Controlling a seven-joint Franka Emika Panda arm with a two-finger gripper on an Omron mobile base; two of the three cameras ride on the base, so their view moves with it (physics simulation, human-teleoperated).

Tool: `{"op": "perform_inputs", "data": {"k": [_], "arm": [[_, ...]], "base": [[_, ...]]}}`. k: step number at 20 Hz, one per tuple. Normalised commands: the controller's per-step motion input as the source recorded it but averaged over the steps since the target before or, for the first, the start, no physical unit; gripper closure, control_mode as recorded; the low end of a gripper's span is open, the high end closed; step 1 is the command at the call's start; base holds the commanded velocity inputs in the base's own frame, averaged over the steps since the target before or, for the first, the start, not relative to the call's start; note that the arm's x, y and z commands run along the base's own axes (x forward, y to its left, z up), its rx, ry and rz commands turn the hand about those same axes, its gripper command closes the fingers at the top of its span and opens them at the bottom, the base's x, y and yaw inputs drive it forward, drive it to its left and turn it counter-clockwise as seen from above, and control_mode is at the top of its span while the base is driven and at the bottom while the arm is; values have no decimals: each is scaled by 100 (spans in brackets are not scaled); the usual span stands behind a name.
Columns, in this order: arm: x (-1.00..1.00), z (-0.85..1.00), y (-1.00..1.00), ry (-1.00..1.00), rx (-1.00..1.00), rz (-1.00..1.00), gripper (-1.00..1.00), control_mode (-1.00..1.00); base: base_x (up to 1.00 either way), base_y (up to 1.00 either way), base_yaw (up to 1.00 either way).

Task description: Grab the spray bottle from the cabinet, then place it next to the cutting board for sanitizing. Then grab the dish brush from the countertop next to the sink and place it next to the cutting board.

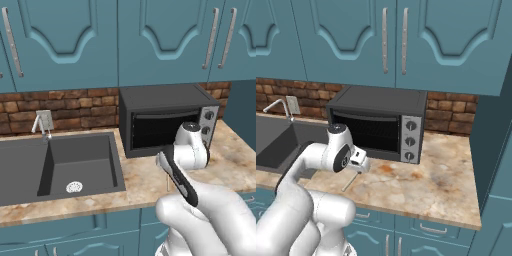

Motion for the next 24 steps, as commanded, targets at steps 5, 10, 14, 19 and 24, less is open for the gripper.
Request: {"op": "perform_inputs", "data": {"k": [5,10,14,19,24], "arm": [[42,-37,0,3,0,0,-100,-100],[30,-44,0,7,0,0,-100,-100],[31,-41,0,8,0,0,-100,-100],[29,-34,0,5,0,0,-100,-100],[21,-34,0,5,0,0,-100,-100]], "base": [[0,0,0],[0,0,0],[0,0,0],[0,0,0],[0,0,0]]}}
